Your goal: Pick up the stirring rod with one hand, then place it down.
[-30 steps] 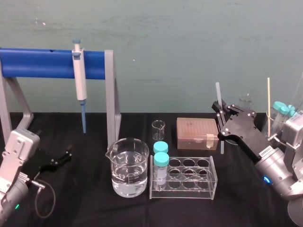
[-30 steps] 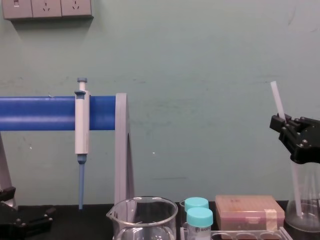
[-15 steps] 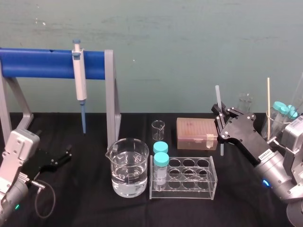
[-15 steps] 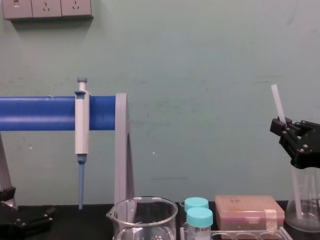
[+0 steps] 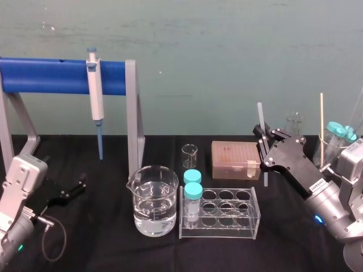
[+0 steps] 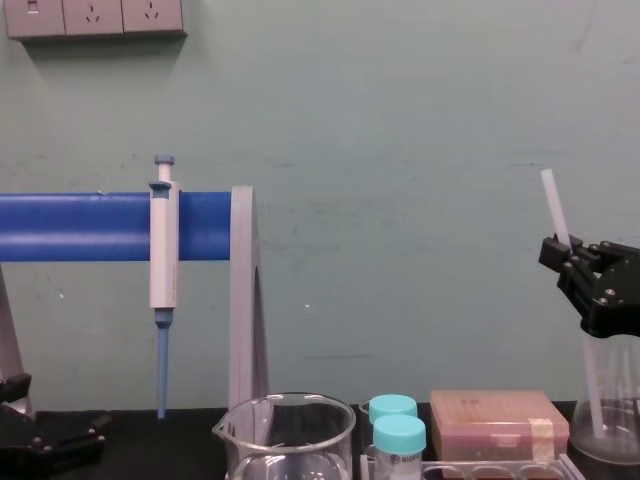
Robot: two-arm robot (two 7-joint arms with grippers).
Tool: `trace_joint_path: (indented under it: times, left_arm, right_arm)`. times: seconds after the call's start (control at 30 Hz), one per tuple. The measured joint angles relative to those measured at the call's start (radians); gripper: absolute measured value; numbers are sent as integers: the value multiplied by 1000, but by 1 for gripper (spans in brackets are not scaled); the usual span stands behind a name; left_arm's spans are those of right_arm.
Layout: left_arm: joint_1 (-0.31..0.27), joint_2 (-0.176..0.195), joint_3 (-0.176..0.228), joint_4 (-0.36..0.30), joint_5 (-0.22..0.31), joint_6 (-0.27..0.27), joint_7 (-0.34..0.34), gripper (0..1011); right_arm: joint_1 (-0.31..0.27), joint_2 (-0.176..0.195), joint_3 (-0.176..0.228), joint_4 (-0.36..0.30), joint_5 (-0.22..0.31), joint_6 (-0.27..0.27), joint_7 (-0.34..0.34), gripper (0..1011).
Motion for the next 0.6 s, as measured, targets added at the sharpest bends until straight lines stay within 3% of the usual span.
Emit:
trace_joint_path:
  times: [0.6]
  left_arm:
    - [0, 0, 0, 0, 0, 0, 0, 1000]
  right_arm:
    - [1, 2, -2, -1, 2, 2, 0, 72]
